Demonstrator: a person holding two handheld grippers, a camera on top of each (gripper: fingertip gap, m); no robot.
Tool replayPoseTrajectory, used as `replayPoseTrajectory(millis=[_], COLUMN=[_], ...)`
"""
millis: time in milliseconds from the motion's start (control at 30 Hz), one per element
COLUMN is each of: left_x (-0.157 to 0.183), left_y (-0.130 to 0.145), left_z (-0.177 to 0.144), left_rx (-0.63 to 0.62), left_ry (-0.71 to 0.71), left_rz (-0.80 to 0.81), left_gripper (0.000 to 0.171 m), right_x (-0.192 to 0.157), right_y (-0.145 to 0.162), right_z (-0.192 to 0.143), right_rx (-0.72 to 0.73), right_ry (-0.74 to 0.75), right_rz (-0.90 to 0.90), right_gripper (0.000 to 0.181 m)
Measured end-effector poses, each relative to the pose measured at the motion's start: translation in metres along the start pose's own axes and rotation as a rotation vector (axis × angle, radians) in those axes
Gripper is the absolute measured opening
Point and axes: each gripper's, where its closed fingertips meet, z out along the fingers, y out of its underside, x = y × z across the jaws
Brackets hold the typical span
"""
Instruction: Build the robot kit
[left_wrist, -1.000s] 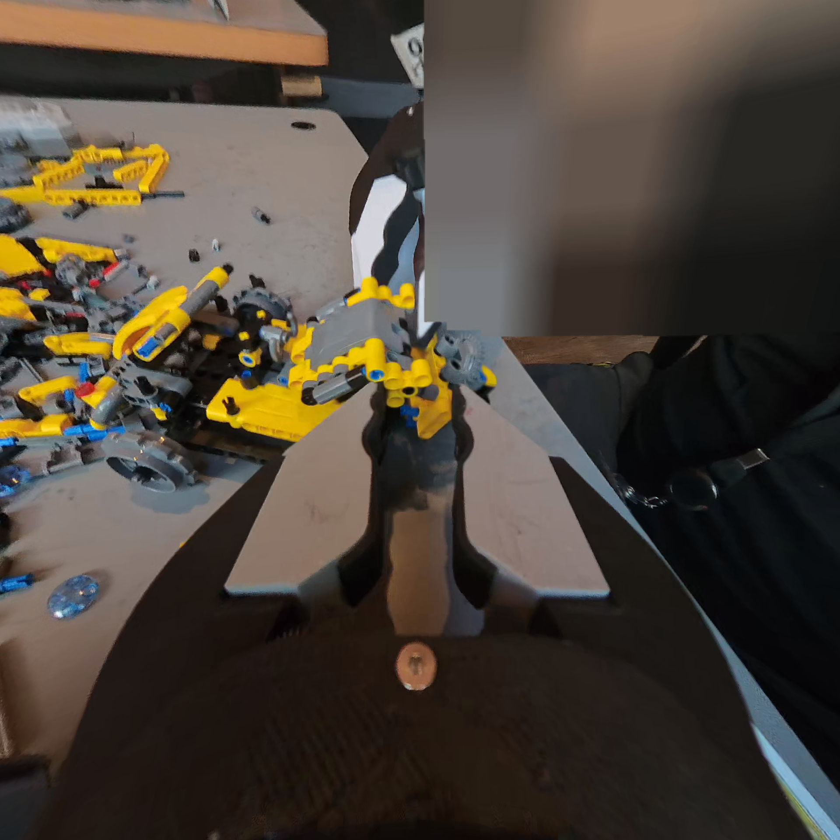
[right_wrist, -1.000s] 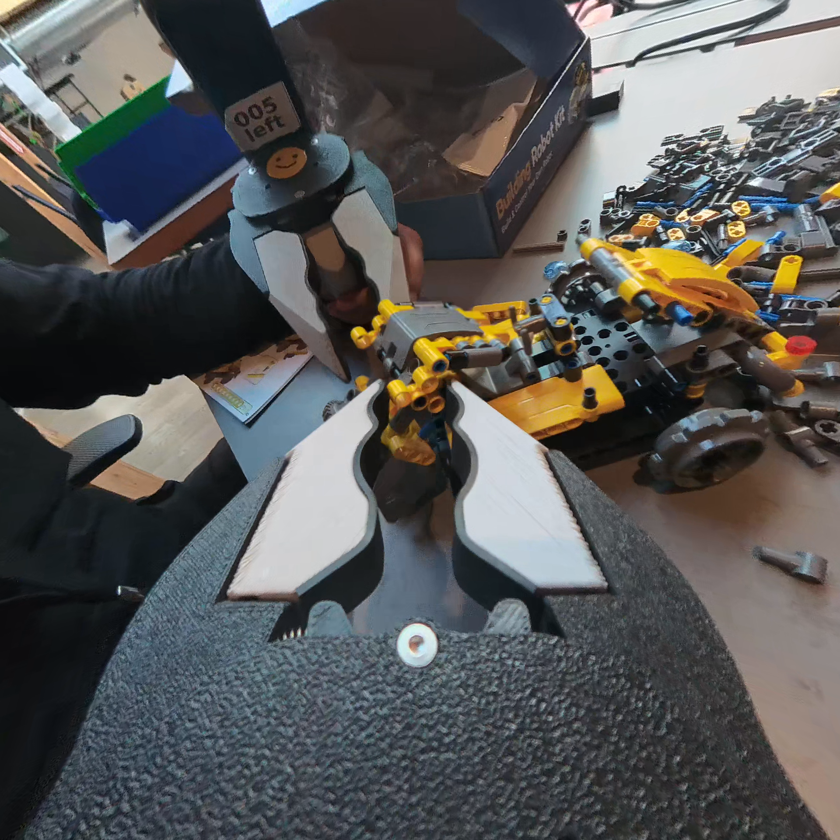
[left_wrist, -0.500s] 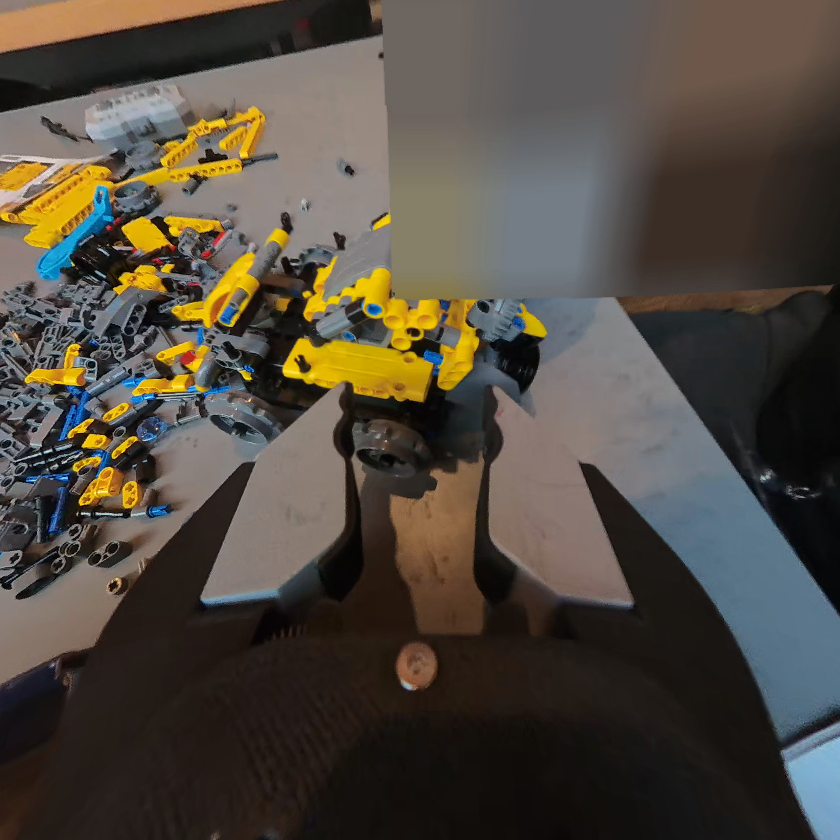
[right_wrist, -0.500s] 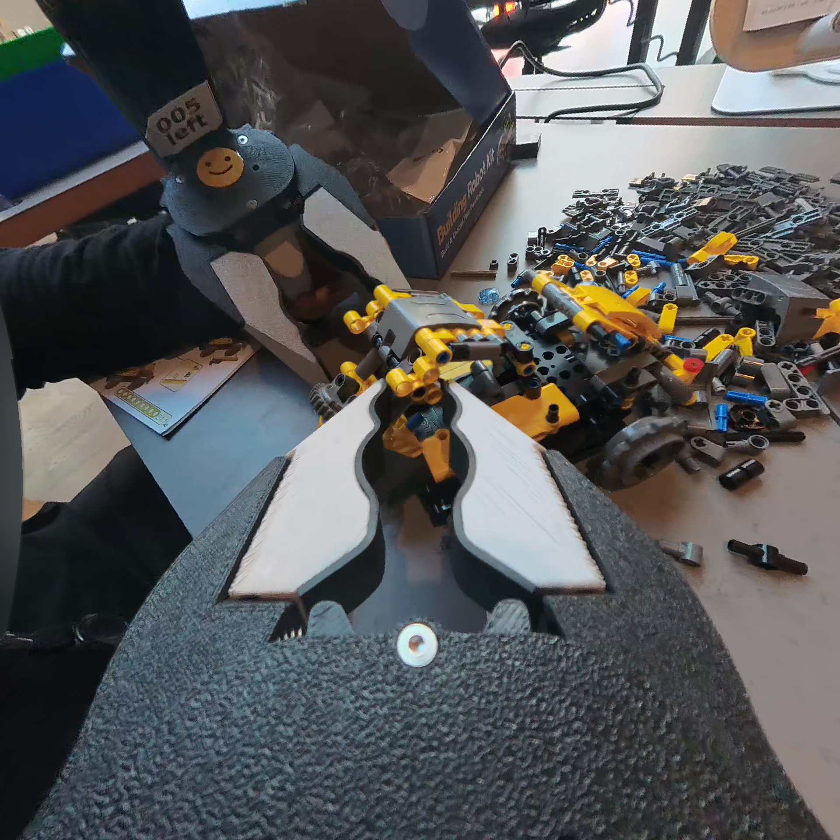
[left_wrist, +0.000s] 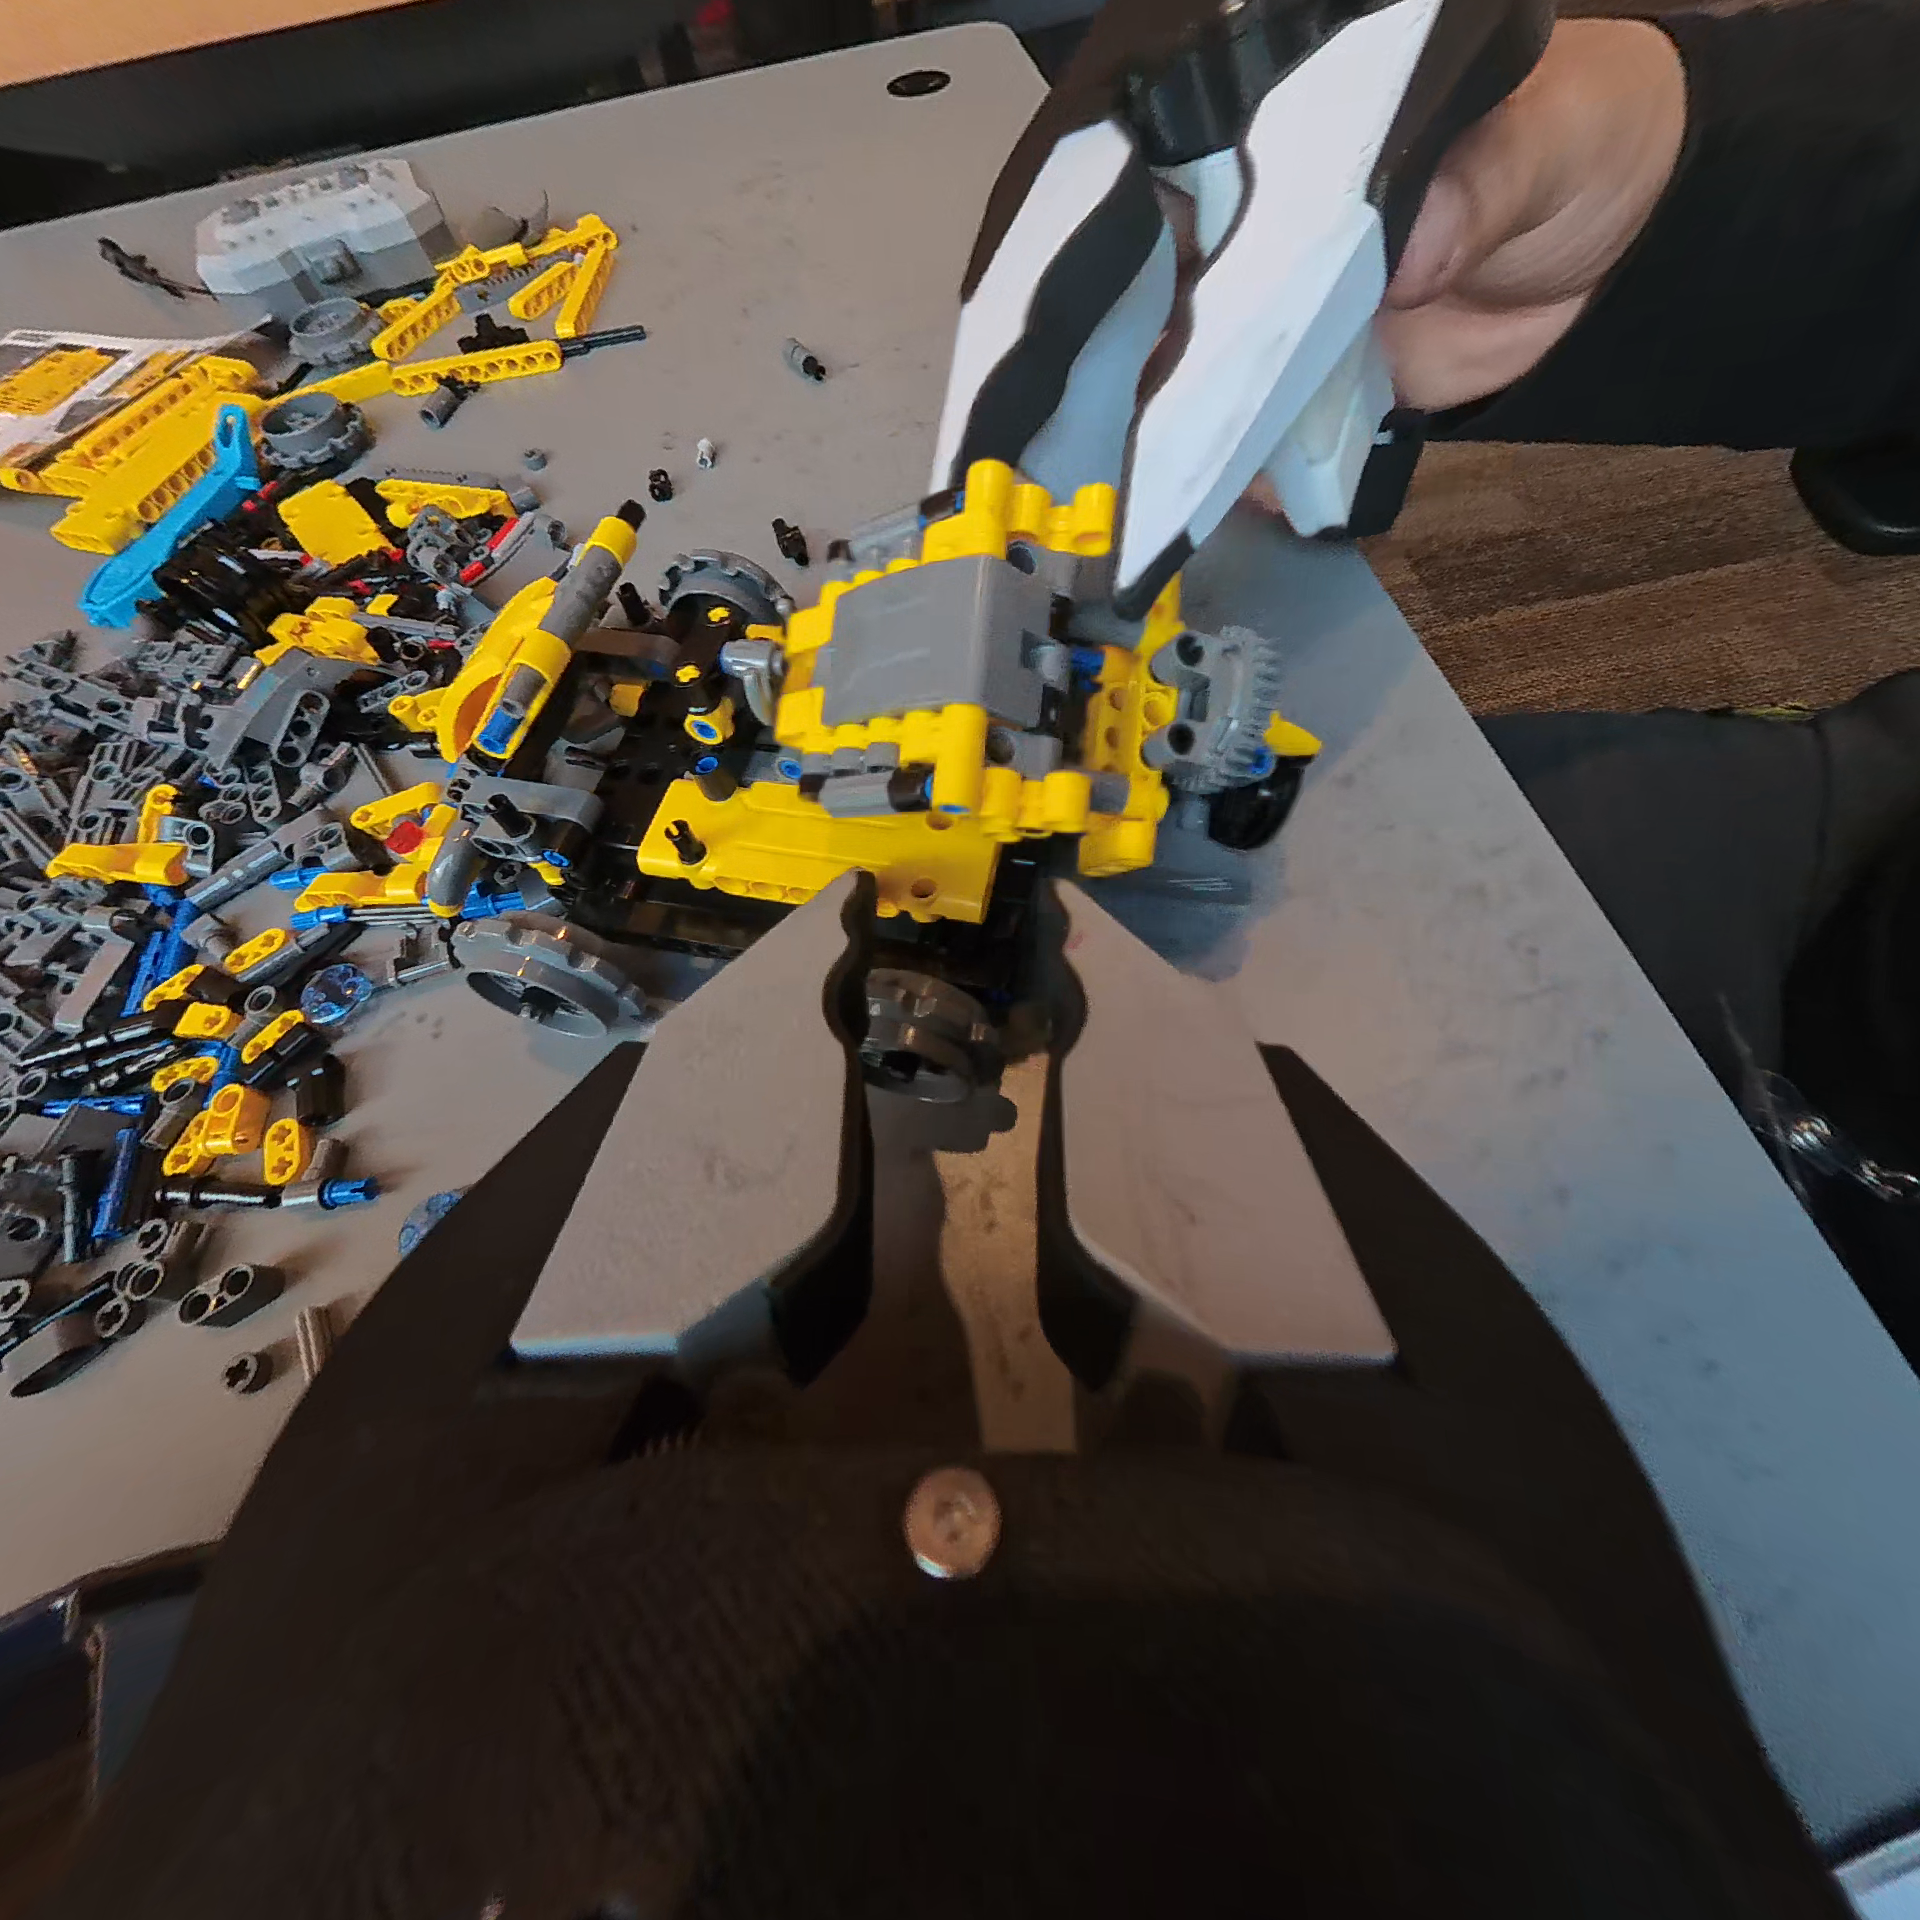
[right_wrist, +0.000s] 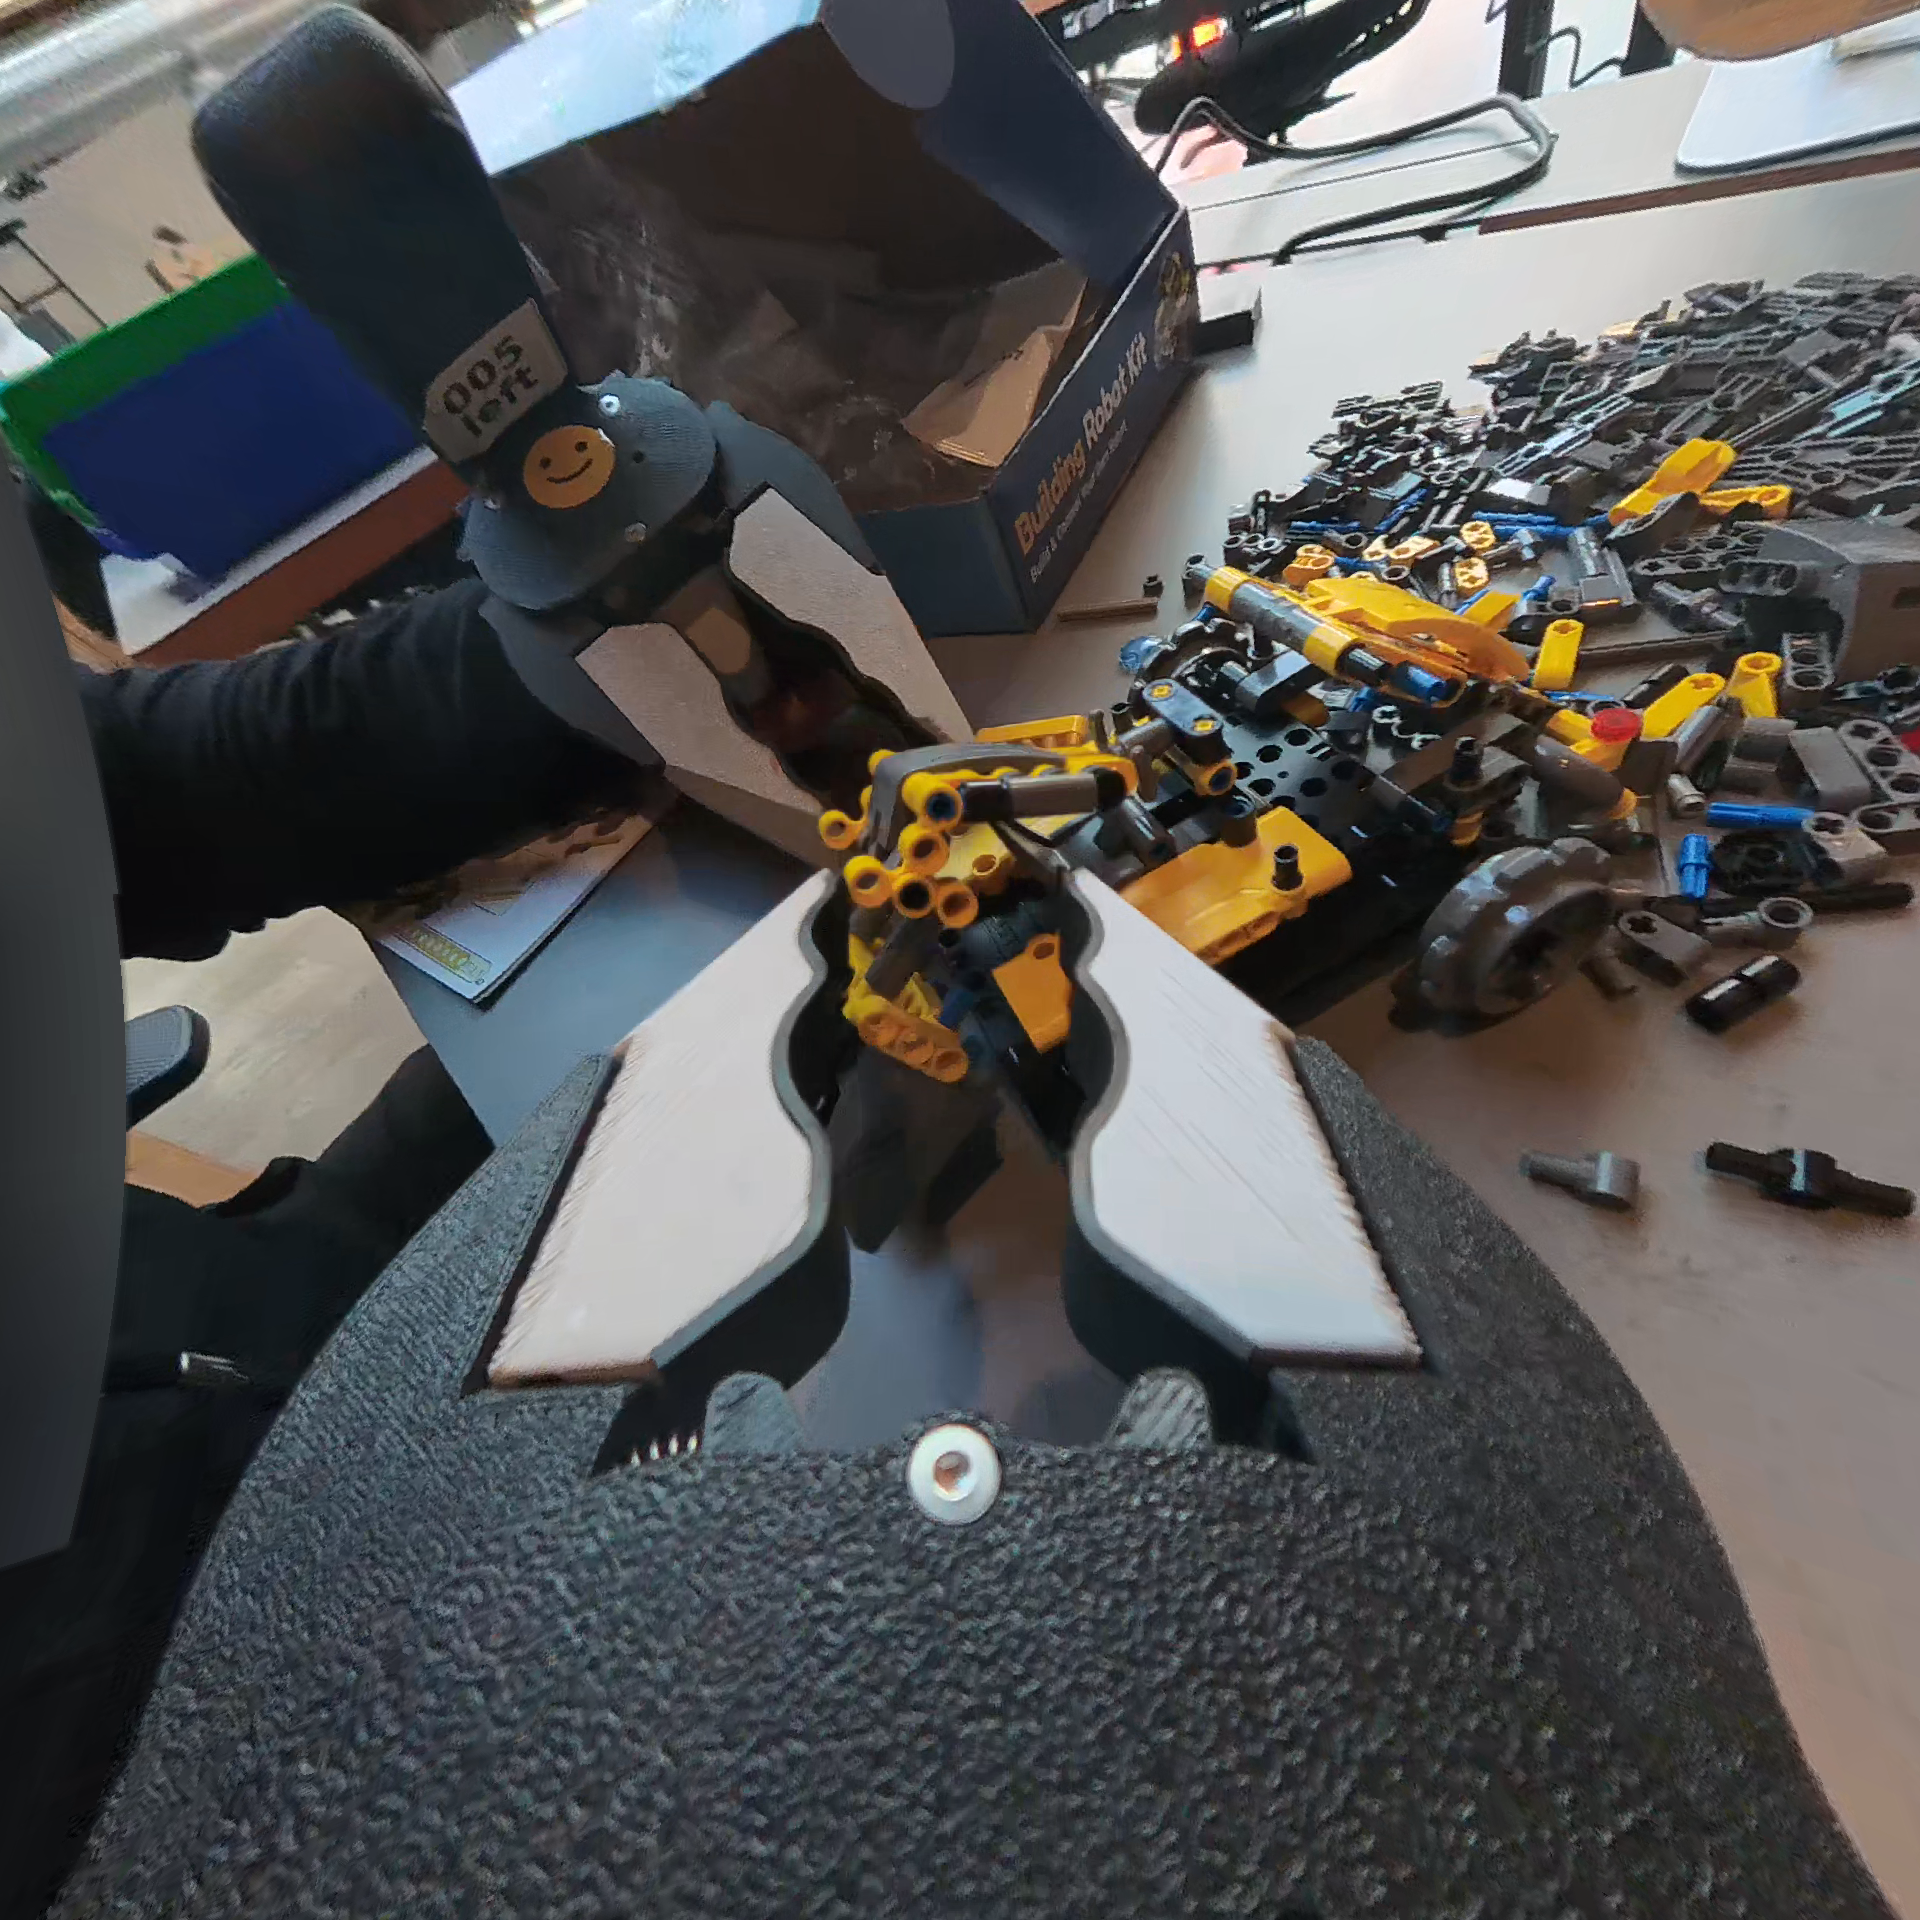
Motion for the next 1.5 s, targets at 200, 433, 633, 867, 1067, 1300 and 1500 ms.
replayPoseTrajectory(millis=[200,433,633,867,1067,1300,1500], left_x=[0.004,0.018,0.025,0.045,0.067,0.079,0.094], left_y=[-0.002,-0.019,-0.031,-0.072,-0.085,-0.097,-0.093], left_z=[-0.004,-0.010,-0.014,-0.048,-0.050,-0.056,-0.057], left_rx=[0.021,0.129,0.143,0.253,0.248,0.349,0.308], left_ry=[-0.004,0.171,0.230,0.361,0.494,0.428,0.359], left_rz=[0.020,-0.178,-0.209,-0.334,-0.539,-0.488,-0.383], left_gripper=[0.029,0.042,0.041,0.034,0.035,0.006,0.004], right_x=[-0.002,-0.010,-0.024,-0.073,-0.092,-0.100,-0.106], right_y=[0.006,0.018,0.011,-0.004,0.005,0.015,-0.001], right_z=[-0.012,-0.006,0.001,-0.022,-0.029,-0.029,-0.048], right_rx=[-0.041,-0.098,-0.084,0.041,0.006,-0.010,0.168], right_ry=[0.056,0.017,-0.071,-0.214,-0.206,-0.228,-0.382], right_rz=[-0.139,-0.219,-0.149,-0.234,-0.363,-0.212,0.075], right_gripper=[0.046,0.049,0.017,0.013,0.013,0.012,0.043])
